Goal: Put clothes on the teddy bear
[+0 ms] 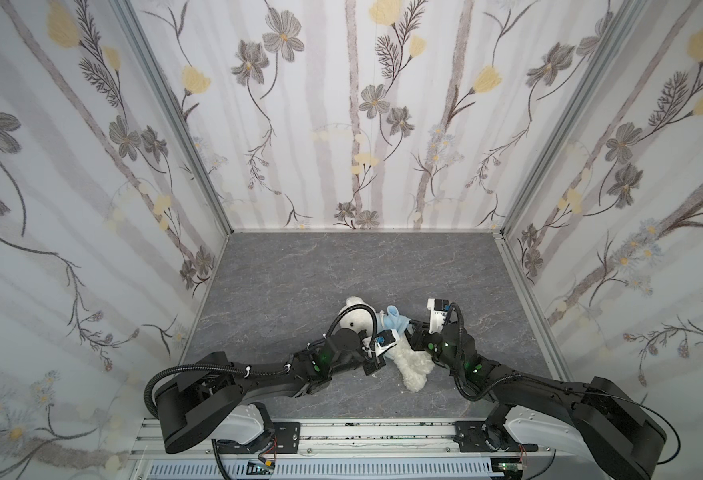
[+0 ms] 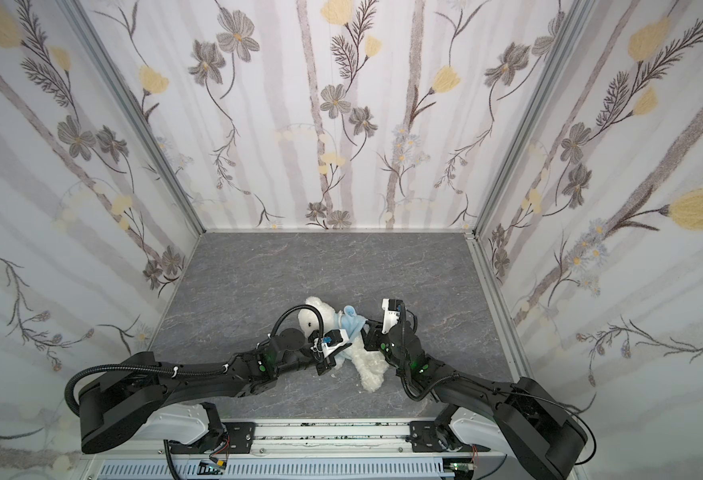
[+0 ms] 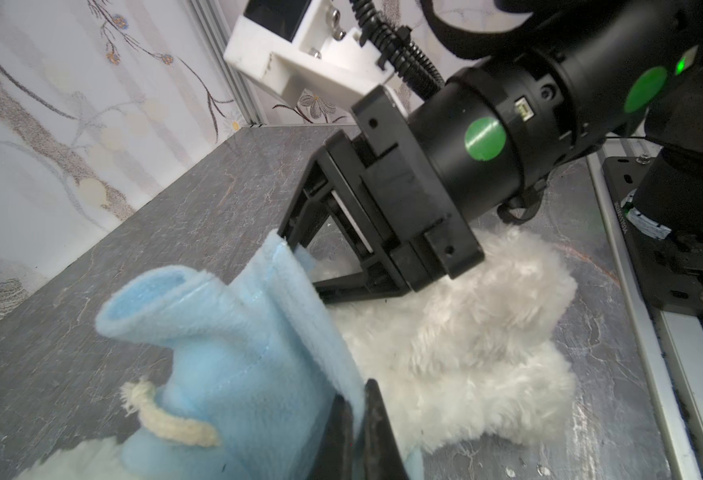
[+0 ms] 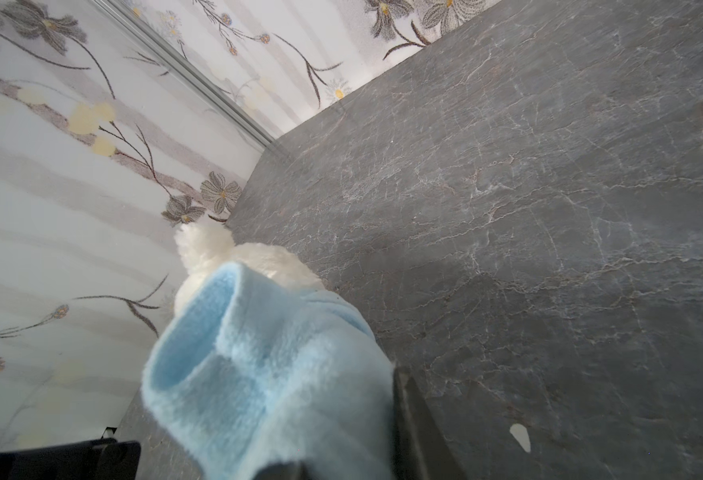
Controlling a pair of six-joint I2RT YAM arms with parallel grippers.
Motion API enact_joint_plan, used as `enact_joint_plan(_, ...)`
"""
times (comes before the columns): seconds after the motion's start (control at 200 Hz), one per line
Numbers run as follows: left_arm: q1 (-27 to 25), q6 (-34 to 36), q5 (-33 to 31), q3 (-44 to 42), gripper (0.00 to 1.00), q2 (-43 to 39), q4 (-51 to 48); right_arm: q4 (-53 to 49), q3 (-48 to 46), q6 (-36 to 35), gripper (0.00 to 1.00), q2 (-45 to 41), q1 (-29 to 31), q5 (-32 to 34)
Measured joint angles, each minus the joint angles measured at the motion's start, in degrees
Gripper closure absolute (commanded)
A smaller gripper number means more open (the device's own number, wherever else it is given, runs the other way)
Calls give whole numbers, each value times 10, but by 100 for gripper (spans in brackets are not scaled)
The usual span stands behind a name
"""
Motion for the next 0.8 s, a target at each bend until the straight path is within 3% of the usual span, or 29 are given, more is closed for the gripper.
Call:
enact_joint_plan(0.205, 2, 0, 4, 21, 100, 23, 8, 35, 15, -2, 72, 36, 0, -4)
enact_joint_plan(0.395, 0, 4, -14, 37, 100, 75, 24, 105, -2, -55, 73, 52, -2, -10)
enact_joint_plan(0.52, 2, -3, -34, 43, 100, 98, 33, 172, -30, -92, 81, 62, -7, -30)
enact_joint_plan(0.64, 6, -19, -38, 47, 71, 98, 37, 223, -47, -131, 94, 67, -15, -61)
enact_joint_plan(0.694, 7, -34, -31, 46, 63, 89, 34, 235, -53, -155, 100, 61, -19, -72)
enact_joint_plan(0.799, 7, -50, -30, 27, 51, 45, 33, 244, -57, -205, 100, 42, -36, -101)
